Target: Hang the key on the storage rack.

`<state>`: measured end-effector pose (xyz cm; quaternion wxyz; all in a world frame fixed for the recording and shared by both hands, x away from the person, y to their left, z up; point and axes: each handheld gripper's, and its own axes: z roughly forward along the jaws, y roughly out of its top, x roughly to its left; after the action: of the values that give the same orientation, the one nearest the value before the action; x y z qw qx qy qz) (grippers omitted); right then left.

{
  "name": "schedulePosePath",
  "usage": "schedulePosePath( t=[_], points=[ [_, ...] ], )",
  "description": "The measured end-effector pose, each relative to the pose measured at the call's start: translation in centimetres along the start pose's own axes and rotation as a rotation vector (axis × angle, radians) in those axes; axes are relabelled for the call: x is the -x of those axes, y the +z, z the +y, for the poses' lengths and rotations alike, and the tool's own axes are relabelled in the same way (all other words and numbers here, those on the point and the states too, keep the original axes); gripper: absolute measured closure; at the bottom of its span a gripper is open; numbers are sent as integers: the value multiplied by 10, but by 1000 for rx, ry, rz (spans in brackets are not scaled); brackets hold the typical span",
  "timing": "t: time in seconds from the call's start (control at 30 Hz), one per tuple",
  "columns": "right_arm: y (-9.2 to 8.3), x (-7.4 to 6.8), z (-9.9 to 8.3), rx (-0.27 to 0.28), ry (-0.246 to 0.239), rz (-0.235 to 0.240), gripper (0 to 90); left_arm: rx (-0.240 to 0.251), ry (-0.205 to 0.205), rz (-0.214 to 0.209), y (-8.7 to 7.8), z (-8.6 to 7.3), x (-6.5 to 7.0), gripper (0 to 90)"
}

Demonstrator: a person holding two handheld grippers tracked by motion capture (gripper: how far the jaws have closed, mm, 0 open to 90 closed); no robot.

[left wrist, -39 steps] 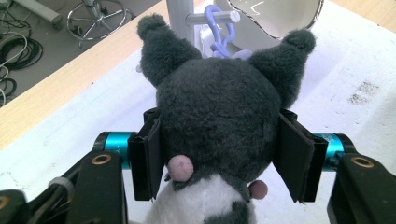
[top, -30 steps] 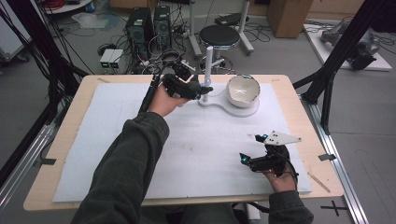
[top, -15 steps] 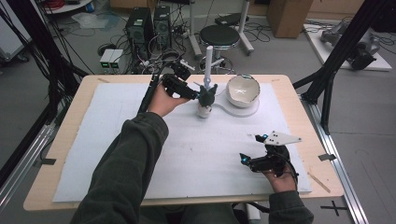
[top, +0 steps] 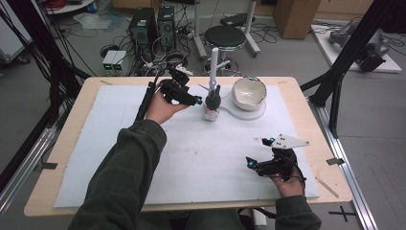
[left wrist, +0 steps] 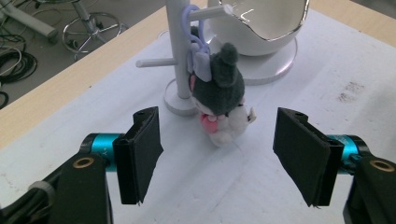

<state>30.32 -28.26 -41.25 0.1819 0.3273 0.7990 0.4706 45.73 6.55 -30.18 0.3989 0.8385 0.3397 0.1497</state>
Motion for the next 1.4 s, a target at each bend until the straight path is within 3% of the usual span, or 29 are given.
schedulePosePath(
  t=[0.37,0.83,1.4],
  points=[
    [-1,1,0,2,2,-5,34,15,36,-33,-9,-8,10,321],
    [-1,1,0,4,-6,-12,35,38,64,-31,-28,-18,15,309],
    [0,1,0,1,1,-19,35,75,47,-32,-45,-39,14,308]
  ],
)
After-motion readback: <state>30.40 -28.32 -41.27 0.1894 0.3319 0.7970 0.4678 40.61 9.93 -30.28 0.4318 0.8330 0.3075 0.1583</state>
